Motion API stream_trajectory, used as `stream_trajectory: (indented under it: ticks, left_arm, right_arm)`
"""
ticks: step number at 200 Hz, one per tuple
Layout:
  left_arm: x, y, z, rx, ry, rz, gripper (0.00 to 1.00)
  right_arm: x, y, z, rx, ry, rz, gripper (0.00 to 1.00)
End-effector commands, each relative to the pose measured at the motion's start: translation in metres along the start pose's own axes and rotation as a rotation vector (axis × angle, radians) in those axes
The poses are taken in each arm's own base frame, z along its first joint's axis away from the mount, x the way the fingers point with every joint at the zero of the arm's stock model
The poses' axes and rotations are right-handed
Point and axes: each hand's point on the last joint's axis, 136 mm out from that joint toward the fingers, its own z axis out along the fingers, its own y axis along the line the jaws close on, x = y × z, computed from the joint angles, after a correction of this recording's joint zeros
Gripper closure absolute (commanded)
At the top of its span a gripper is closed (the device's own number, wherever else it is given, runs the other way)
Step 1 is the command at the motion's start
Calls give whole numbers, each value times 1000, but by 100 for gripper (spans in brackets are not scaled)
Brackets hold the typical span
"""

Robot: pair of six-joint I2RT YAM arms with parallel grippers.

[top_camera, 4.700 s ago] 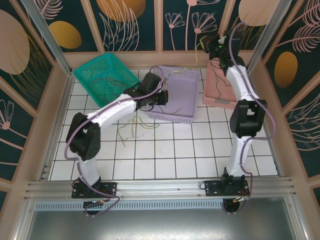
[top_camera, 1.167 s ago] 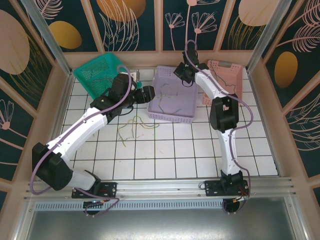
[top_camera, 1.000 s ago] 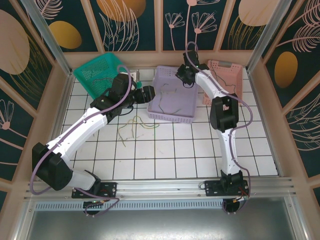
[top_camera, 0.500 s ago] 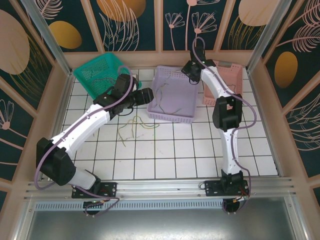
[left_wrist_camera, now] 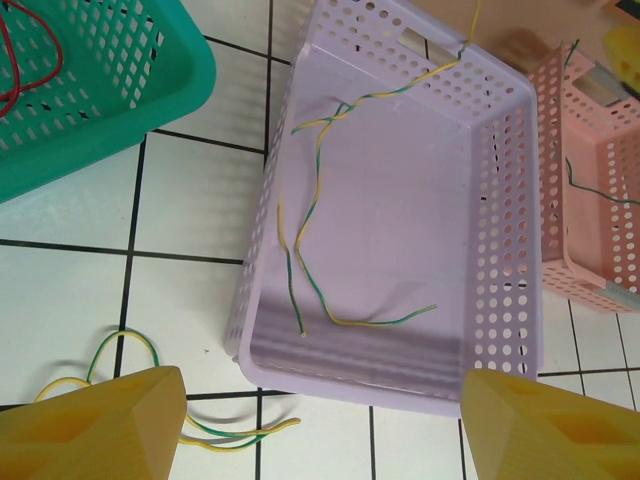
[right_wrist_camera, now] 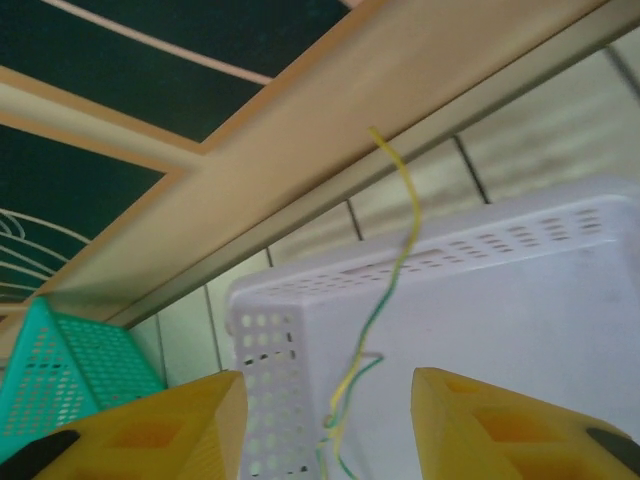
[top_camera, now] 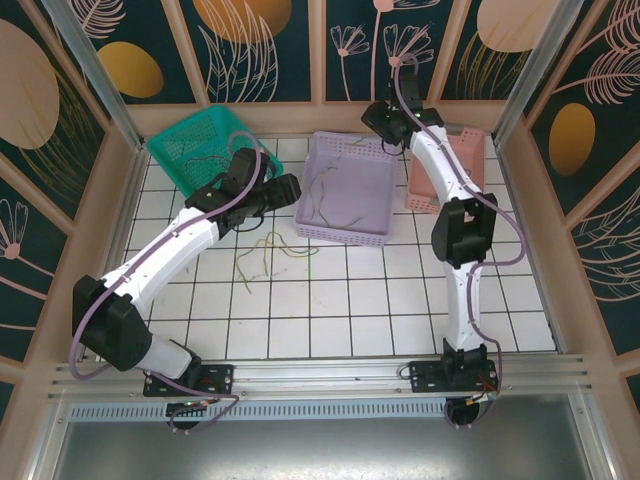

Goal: Untangle the cables

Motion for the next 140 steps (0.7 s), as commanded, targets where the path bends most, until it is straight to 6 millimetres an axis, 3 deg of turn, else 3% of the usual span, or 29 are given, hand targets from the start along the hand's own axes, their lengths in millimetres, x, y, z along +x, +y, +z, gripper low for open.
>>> stream_trajectory:
  ticks: [1,55,92,115,140]
  left_arm:
    - [-12,-5,-16,22,-44,-29,27]
    - [1,3,-28,57,-50,-77,27]
    - [14,11,-38,88,-53,-116,27]
    - [21,15,-41,92,-48,-124,27]
    - [22,15,-45,99,-48,-122,27]
  right_arm:
    - [28,-16,40,-49,125,108,52]
    - [43,-20,74,-121,173,274,52]
    - [45,-23,82,-128,165,322,53]
    - [48,-28,89,-126,166,352,61]
    - [42,-27,90,-143,135,376,59]
